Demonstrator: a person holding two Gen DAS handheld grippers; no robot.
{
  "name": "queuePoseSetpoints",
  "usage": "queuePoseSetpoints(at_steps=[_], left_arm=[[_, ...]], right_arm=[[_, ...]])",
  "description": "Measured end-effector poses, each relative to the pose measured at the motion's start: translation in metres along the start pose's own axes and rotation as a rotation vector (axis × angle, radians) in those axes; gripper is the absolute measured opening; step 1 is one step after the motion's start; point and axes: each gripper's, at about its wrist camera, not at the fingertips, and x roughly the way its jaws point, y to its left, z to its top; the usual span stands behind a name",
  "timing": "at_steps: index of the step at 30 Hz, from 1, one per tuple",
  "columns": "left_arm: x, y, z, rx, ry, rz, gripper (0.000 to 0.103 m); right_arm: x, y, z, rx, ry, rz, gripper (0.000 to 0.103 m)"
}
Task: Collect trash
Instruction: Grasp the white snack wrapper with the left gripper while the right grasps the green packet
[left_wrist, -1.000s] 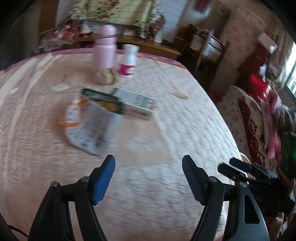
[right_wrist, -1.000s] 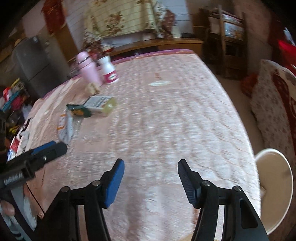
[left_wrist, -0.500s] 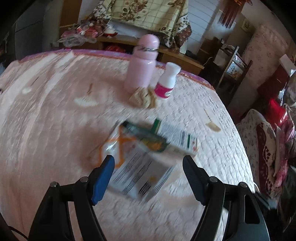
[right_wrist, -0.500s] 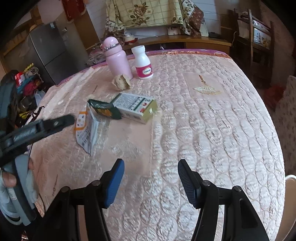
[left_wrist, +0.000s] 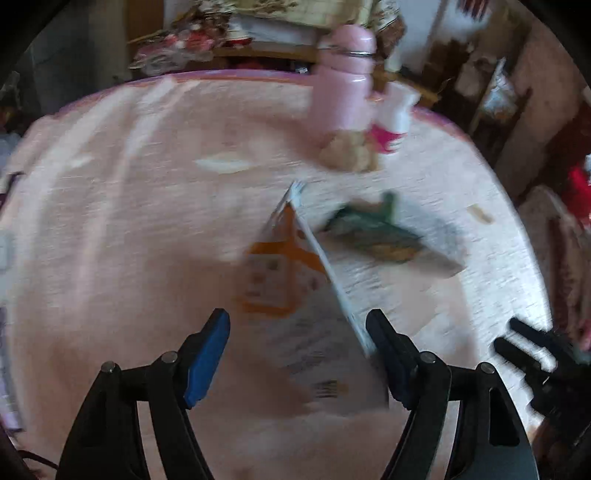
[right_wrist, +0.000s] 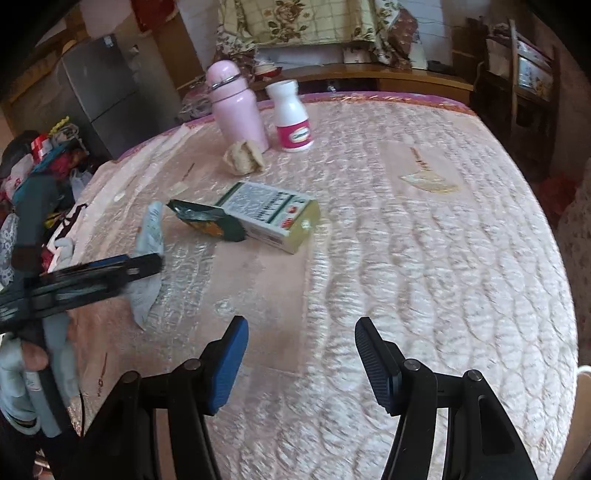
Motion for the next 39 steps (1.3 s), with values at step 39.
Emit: queuePoseSetpoints(at_steps=[39], left_arm=[[0.011, 0.072, -0.024, -0.144, -0.04, -0.006, 0.062]], right_arm=[[0.119, 0.115, 0.071, -0.381, 0.086, 0.135, 0.041]])
